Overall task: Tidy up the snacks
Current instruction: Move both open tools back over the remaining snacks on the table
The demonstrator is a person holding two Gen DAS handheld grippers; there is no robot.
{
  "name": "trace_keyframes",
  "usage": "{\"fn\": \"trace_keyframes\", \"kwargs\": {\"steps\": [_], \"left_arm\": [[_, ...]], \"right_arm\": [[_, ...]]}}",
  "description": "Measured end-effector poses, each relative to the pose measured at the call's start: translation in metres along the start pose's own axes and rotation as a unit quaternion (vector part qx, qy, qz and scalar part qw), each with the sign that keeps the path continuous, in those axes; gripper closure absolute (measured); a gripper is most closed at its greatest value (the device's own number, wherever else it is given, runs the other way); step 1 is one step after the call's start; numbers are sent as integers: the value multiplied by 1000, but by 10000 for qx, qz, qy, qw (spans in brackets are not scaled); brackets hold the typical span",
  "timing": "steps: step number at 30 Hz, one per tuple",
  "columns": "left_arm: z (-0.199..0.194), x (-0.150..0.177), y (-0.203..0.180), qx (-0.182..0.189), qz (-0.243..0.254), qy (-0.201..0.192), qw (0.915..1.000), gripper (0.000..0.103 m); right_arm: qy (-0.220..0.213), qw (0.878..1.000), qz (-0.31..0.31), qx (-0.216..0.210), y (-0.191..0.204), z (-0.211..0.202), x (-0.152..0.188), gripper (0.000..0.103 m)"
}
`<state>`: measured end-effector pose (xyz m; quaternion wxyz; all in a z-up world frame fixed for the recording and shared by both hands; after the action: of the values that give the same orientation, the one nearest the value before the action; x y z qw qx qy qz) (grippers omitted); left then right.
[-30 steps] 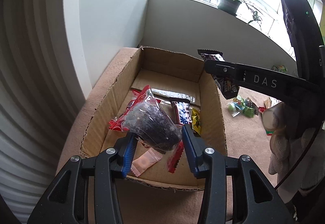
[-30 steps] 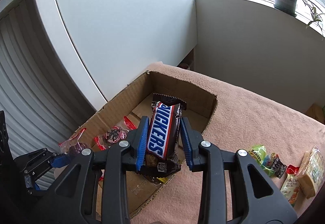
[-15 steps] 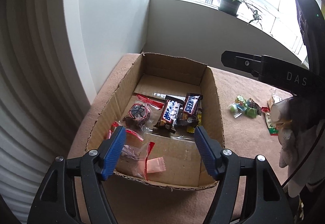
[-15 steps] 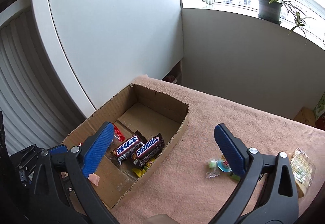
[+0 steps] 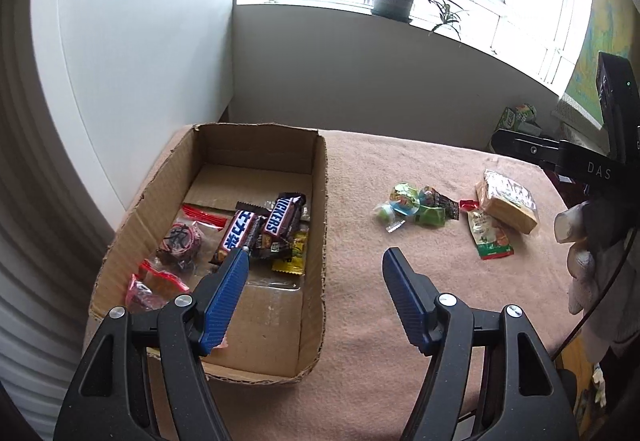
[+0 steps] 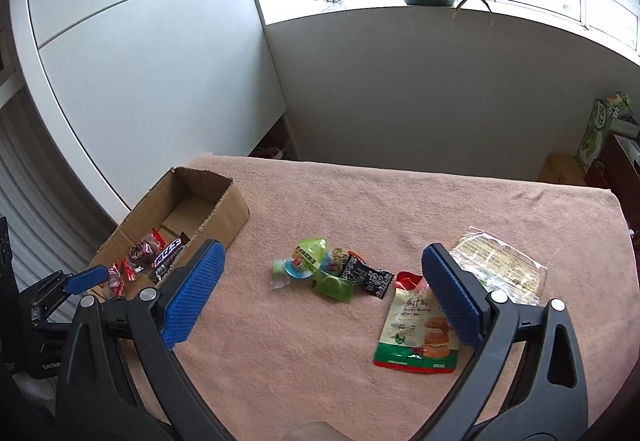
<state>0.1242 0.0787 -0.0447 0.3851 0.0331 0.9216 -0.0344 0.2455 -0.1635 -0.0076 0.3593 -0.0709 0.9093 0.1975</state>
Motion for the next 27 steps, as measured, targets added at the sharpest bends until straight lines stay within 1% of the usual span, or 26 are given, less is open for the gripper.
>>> {"fn": "trace_keyframes", "kwargs": {"steps": [6,13,16,20,27], "left_arm": [[17,-7,-35,284,215,75,9993,33],[42,-7,-66,512,360,243,9977,33],[50,-5,-70,585,314,318,9973,33],[60,-2,-72,567,329,413,9970,33],[74,1,-74,612,284,540,9963,33]], "right_arm": [[153,9993,324,125,-49,-18,23,2],[402,9980,477,124,-71,-12,52,2],[483,9974,534,92,-77,-5,59,2],[583,9966,527,263,-83,8,65,2],[686,9951,700,146,-92,20,66,2]]}}
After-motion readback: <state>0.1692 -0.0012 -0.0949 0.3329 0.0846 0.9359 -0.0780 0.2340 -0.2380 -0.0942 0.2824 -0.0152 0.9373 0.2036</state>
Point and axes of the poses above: each gripper's, at about its wrist camera, not at the fingertips, and z roughly the way its jaws point, y to its left, x to its underside, the point moved 2 cm from there along z, roughly the way its jaws point, and after that the axes turned 7 degrees about z, right-handed, at the moved point
